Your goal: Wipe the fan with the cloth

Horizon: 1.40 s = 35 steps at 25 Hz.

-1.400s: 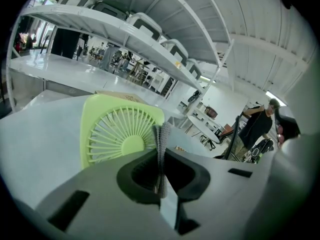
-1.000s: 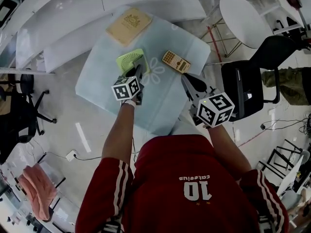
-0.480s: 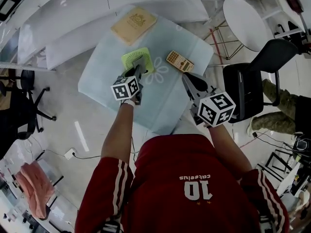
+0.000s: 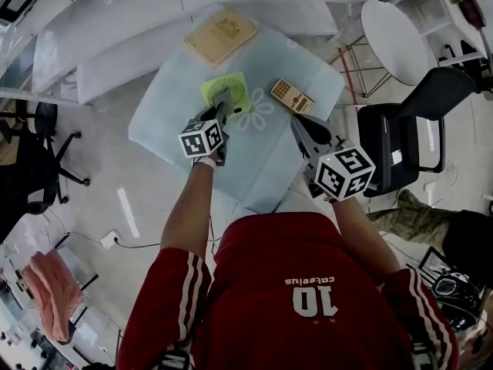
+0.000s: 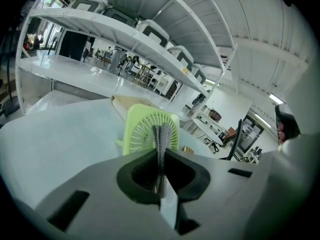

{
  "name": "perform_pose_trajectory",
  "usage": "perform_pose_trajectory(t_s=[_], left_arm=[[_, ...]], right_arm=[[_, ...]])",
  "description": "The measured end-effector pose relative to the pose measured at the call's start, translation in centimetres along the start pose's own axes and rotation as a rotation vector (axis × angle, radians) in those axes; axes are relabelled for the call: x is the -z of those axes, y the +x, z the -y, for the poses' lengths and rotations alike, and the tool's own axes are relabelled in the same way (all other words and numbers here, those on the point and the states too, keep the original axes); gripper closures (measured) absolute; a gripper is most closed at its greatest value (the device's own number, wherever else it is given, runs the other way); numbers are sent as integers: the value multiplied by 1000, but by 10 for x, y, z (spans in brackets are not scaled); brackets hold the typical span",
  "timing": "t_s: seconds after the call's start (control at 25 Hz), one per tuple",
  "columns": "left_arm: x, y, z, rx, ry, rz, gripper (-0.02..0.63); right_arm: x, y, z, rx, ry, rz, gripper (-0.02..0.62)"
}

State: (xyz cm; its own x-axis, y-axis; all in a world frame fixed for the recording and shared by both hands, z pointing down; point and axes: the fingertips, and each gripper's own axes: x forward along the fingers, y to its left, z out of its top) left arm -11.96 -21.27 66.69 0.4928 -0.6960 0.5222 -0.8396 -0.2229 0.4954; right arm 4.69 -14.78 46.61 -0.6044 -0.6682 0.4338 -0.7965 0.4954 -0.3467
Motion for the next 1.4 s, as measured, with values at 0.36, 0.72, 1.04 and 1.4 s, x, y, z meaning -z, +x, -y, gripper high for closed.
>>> perform_pose_trajectory(t_s=[0.36,0.72,1.04,1.4], left_arm=[[1,-9,-10,-18,-7,8,584],[-1,-18,-21,-37,-2,11,584],[-4,-25,-27,-60,-1,20,584],[-3,-34,-32,-75,-12,28,584]], right_arm=[[3,-2,-3,-1,-2,-1,591],[5,0,-7,-8,-2,-5,591],[6,1,-10,-15,-1,-6,591],[11,5,-16,-26,3,-12,591]])
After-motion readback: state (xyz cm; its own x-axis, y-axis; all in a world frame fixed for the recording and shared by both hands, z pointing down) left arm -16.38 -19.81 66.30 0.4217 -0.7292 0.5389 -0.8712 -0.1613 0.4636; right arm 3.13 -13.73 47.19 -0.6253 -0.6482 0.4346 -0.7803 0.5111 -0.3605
